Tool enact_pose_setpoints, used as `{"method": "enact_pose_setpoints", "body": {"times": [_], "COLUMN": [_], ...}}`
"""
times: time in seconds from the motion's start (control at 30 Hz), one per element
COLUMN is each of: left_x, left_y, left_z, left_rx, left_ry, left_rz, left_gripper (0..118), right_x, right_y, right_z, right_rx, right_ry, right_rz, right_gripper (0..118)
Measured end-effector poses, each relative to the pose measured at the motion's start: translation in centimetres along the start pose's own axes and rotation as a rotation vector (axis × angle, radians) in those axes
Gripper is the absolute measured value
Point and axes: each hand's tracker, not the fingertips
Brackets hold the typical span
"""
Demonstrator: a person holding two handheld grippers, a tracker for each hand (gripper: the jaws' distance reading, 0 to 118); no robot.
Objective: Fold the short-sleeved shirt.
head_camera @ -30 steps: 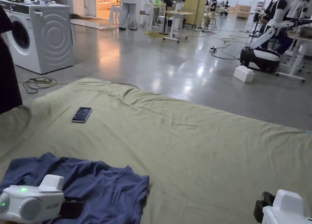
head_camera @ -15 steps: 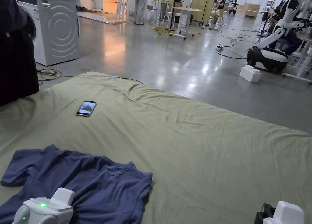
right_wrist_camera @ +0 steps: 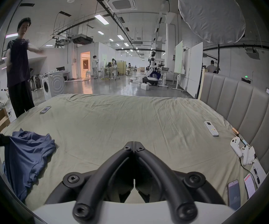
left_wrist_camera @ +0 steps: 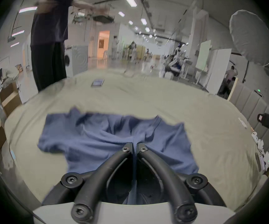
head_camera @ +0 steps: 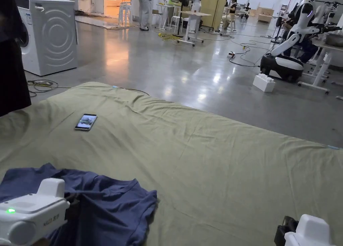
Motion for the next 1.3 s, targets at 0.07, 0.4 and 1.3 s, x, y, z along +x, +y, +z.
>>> {"method": "enact_pose_setpoints", "body": {"times": [0.07, 0.4, 1.3], "left_x": [0.7, 9.1, 42.6], "left_y": [2.4, 14.5, 4.2], "left_z": [1.1, 5.9, -1.9], "left_rx": [0.058, 0.289, -0.093], "left_ry": [0.003, -0.129, -0.711], "left_rz": [0.024, -0.038, -0.268], "left_gripper": [4, 4, 4], "right_x": [0.4, 3.3, 14.7], "right_y": [0.5, 3.1, 1.3], "right_z": [0.5, 3.2, 8.7], "right_rx": [0.020, 0.108, 0.116], "right_ry": [-0.005, -0.035, -0.240], "right_rz": [-0.002, -0.021, -0.090], "right_gripper": [0, 0, 0]}}
